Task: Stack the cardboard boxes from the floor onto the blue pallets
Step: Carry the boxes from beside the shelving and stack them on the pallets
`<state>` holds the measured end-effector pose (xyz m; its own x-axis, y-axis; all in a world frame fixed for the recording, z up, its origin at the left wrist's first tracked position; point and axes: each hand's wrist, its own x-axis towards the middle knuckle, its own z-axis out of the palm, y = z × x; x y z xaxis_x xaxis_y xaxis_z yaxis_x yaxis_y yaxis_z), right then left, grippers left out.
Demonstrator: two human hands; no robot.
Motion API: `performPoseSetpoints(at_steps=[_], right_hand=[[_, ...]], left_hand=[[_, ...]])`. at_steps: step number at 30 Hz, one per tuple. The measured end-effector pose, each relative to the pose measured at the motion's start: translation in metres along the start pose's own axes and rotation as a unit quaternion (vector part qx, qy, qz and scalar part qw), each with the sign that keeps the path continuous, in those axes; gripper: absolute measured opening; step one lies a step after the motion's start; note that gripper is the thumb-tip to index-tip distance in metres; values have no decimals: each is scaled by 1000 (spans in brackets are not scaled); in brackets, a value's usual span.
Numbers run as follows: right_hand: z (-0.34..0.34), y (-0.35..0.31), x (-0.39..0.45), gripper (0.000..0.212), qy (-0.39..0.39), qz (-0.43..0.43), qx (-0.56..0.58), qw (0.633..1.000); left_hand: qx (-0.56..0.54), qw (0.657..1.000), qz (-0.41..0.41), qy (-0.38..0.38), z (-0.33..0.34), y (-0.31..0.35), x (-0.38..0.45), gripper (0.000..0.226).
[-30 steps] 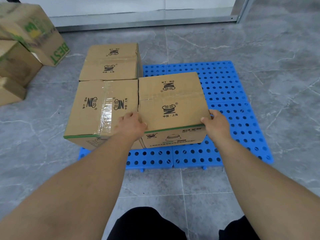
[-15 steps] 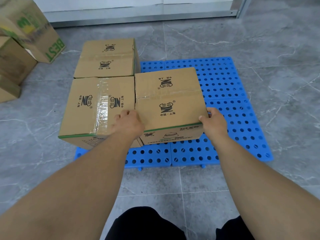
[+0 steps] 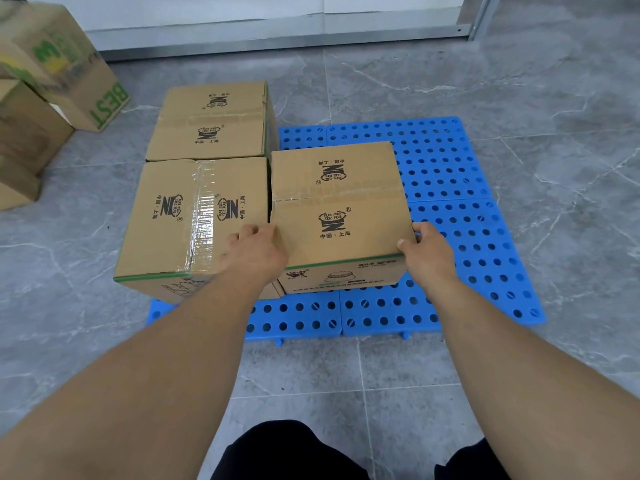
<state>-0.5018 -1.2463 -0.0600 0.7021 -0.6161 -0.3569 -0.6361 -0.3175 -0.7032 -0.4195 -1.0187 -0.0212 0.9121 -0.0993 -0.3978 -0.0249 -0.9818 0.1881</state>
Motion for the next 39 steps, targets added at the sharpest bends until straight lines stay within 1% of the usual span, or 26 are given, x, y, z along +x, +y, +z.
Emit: performPoseSetpoints(at_steps=[6,9,12,15,17,19,22,24,27,32,36,39], right_hand=[[1,-1,1,42,-5,-1,-14,1000],[-3,-9,2,38,-27,2,-42,999],[-11,-31,-4,43,-35,-1,-102,994],[-18,-61,-24,41,-33,-22,-180,983],[-23,-78,-44,44,-57,-49,-236,969],[-30,-98,-67,44,-82,-77,-269,957],[-48,-132,-97,41,-107,-114,-296,942],[-63,-155,-116,43,-118,-137,-312,933],[-95,-196,-142,47,-126,-160,-334,920],[-144,-270,-188,42,-148,-202,-343,905],[-176,-342,-233,39,-158,-242,-349,892],[-185,-395,-270,36,-175,-277,-344,880]], left_hand=[[-11,1000,-9,7,3,-1,2,50],[-7,1000,-10,12,3,0,2,49],[-23,999,-11,34,-6,1,-3,52],[-61,997,-8,56,-22,4,-22,58],[-96,994,-11,49,-35,5,-43,62],[-118,992,-27,43,-53,6,-66,65],[-107,992,-60,33,-85,2,-101,63],[-97,992,-80,25,-110,-3,-124,61],[-114,986,-116,20,-158,-6,-158,62],[-138,979,-147,31,-244,1,-215,60],[-182,964,-189,43,-313,1,-263,61],[-201,949,-231,76,-362,-8,-296,65]])
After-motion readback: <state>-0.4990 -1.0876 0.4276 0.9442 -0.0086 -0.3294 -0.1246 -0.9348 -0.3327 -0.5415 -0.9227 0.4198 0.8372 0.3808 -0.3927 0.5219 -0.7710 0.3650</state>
